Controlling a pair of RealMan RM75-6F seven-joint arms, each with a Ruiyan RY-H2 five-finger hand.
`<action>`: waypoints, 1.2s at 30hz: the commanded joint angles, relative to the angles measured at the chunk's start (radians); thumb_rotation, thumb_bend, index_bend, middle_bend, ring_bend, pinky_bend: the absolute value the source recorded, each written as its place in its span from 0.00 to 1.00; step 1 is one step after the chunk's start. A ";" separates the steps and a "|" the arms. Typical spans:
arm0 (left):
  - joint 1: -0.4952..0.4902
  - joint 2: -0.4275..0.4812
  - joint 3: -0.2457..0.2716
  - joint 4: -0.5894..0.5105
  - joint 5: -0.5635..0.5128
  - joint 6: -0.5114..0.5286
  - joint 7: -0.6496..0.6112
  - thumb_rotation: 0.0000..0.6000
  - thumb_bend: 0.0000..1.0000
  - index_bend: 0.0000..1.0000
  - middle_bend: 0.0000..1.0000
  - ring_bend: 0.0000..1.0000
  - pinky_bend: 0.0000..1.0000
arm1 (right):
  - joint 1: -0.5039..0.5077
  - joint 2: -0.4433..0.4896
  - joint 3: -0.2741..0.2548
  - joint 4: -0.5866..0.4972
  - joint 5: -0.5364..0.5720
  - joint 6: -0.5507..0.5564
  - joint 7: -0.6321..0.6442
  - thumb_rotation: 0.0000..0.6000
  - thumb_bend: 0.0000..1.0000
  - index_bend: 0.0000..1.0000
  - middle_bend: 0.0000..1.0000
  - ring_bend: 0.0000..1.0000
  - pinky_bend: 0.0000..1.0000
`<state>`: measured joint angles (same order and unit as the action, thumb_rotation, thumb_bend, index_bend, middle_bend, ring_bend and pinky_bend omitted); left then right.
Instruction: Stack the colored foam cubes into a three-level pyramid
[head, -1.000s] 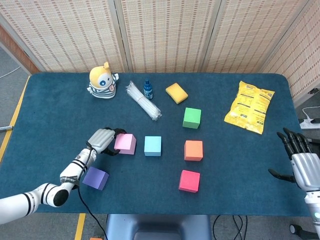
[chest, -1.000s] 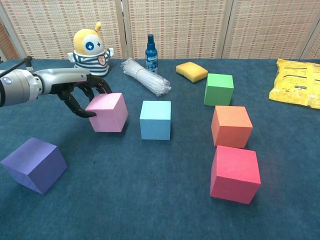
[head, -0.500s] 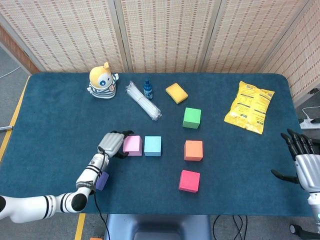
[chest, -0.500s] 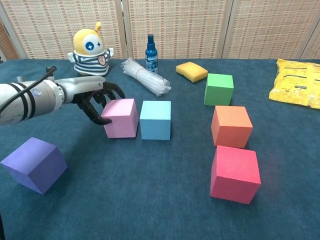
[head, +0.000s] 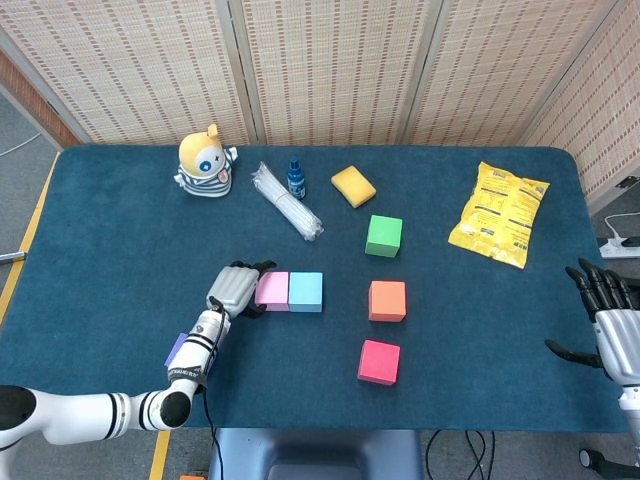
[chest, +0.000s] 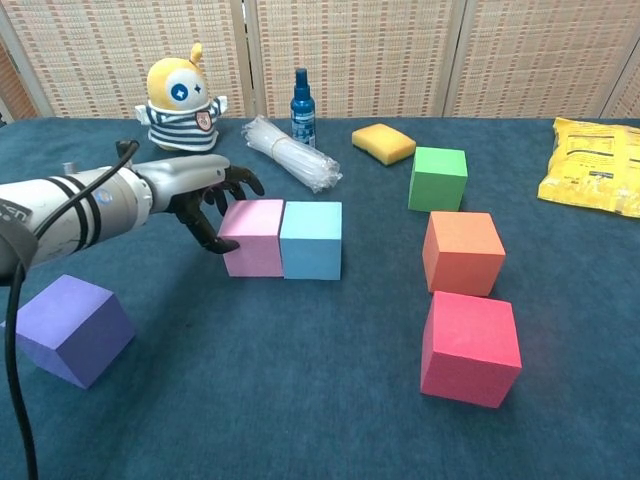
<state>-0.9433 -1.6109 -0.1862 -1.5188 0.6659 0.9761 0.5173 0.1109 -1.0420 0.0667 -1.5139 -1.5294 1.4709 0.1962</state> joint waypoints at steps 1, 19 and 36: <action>-0.003 -0.006 -0.003 0.004 0.003 0.002 0.003 1.00 0.37 0.16 0.27 0.28 0.21 | -0.001 0.000 0.000 0.000 0.001 0.000 0.001 1.00 0.16 0.00 0.00 0.00 0.01; -0.023 -0.021 -0.004 0.035 -0.011 -0.035 0.029 1.00 0.37 0.15 0.26 0.26 0.19 | 0.000 0.000 0.003 0.000 0.010 -0.008 -0.002 1.00 0.16 0.00 0.00 0.00 0.01; -0.028 -0.007 0.007 0.020 -0.013 -0.046 0.038 1.00 0.37 0.05 0.12 0.13 0.18 | -0.004 -0.003 0.004 0.003 0.012 -0.005 0.001 1.00 0.16 0.00 0.00 0.00 0.01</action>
<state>-0.9715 -1.6190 -0.1798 -1.4987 0.6530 0.9300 0.5553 0.1074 -1.0448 0.0707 -1.5106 -1.5177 1.4658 0.1968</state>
